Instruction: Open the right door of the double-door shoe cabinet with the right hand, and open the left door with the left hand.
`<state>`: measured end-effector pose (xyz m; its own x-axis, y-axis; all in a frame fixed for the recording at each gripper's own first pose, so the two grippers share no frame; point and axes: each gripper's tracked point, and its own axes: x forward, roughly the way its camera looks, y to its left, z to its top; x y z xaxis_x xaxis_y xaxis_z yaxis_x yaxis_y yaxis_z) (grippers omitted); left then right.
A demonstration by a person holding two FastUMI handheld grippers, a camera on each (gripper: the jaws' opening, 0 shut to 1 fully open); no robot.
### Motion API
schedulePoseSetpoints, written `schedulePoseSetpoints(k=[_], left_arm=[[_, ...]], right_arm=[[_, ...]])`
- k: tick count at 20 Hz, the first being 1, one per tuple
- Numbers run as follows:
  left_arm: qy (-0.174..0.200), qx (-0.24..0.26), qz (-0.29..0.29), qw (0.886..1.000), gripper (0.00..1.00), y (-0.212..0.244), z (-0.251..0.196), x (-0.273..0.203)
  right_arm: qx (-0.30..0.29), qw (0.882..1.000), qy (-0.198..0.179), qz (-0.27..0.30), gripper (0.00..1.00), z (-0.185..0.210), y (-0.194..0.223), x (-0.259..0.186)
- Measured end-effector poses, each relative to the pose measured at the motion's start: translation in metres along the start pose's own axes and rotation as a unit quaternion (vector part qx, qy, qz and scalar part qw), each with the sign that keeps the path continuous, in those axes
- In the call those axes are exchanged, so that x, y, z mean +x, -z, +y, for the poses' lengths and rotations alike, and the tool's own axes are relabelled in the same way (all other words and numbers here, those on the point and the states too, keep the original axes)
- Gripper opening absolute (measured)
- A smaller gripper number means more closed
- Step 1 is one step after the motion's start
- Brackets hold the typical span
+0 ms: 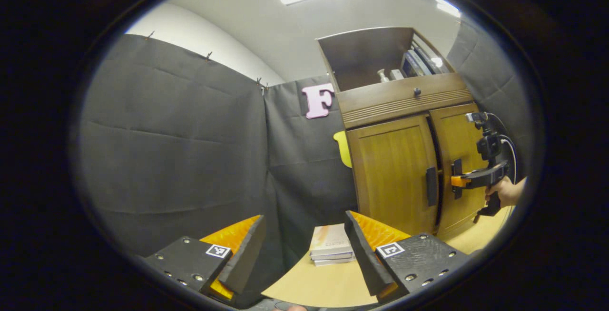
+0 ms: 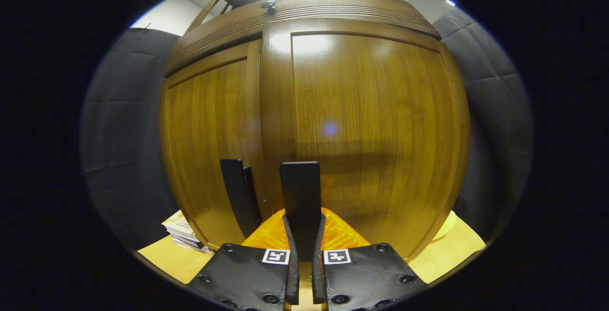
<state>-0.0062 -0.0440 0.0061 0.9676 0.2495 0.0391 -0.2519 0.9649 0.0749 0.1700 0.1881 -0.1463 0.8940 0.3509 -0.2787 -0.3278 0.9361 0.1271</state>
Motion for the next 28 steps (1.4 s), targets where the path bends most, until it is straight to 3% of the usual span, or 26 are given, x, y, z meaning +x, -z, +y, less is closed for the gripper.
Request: schedulePoseSetpoints(k=[1, 9, 10, 12, 14, 15, 23, 27, 28], left_arm=[[0.007, -0.002, -0.001, 1.0, 0.94, 0.0, -0.006, 0.006], [0.067, -0.012, -0.016, 0.998, 0.94, -0.011, -0.062, 0.031], [0.075, -0.012, -0.019, 0.997, 0.94, -0.011, -0.07, 0.036], [0.088, -0.012, -0.024, 0.996, 0.94, -0.015, -0.081, 0.043], [0.098, -0.014, -0.028, 0.995, 0.94, -0.02, -0.093, 0.049], [0.103, -0.016, -0.029, 0.994, 0.94, -0.022, -0.1, 0.051], [0.139, -0.019, -0.04, 0.989, 0.94, -0.032, -0.155, 0.048], [0.164, -0.025, -0.047, 0.985, 0.94, -0.032, -0.161, 0.054], [0.171, -0.026, -0.048, 0.984, 0.94, -0.034, -0.163, 0.054]], right_arm=[[0.0, 1.0, -0.005, 0.001, 0.12, 0.0, 0.001, -0.005], [-0.002, 0.999, -0.032, 0.003, 0.09, -0.006, 0.003, -0.043], [-0.001, 0.999, -0.033, 0.003, 0.15, -0.007, 0.003, -0.047], [0.001, 0.999, -0.035, 0.002, 0.09, -0.011, 0.005, -0.057], [0.001, 0.999, -0.036, 0.002, 0.12, -0.015, 0.008, -0.068], [0.001, 0.999, -0.034, 0.002, 0.09, -0.017, 0.008, -0.072], [0.004, 1.0, -0.021, 0.002, 0.12, -0.043, 0.016, -0.114], [0.011, 1.0, -0.007, 0.001, 0.08, -0.061, 0.018, -0.137], [0.011, 1.0, -0.003, 0.0, 0.12, -0.068, 0.018, -0.143]])
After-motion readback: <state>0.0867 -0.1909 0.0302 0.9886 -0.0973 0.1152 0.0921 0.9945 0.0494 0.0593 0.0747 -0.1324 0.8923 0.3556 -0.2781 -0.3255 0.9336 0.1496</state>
